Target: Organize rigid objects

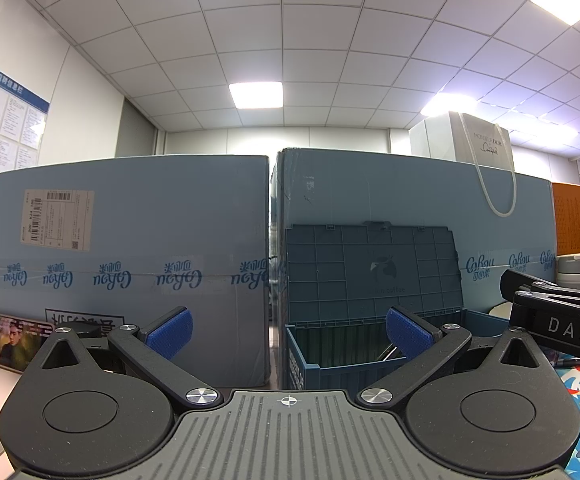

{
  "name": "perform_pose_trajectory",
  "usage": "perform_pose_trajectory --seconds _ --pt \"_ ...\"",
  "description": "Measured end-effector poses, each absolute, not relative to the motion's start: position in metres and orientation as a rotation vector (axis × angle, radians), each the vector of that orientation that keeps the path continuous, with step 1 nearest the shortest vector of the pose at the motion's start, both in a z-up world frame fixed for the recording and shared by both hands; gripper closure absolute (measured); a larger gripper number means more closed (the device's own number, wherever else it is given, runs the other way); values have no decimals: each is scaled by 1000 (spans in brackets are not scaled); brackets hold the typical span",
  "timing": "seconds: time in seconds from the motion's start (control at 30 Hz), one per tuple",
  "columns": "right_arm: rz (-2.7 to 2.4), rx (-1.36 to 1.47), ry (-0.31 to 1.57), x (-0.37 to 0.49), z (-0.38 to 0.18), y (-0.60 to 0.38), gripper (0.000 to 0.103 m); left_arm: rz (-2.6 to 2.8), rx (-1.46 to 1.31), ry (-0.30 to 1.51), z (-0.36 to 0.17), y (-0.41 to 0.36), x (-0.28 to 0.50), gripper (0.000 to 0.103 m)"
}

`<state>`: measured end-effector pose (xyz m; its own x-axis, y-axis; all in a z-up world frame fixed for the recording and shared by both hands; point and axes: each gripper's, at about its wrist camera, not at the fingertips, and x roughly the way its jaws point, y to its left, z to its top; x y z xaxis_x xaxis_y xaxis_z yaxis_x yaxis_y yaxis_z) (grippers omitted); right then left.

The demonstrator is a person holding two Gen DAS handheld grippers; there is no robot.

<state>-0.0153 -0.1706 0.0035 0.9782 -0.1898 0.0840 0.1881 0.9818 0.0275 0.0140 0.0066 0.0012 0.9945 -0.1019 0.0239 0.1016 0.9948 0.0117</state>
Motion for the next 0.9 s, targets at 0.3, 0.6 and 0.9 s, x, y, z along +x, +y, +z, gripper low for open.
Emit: perform_pose_trajectory --seconds 0.3,0.6,0.9 --pt "-194 21 -85 -15 2 -170 0 -102 10 -25 1 7 14 0" --pt "-193 21 -84 -15 2 -171 0 -100 10 -24 1 6 14 0" --pt "-193 21 -84 -15 2 -171 0 -100 11 -24 1 6 14 0"
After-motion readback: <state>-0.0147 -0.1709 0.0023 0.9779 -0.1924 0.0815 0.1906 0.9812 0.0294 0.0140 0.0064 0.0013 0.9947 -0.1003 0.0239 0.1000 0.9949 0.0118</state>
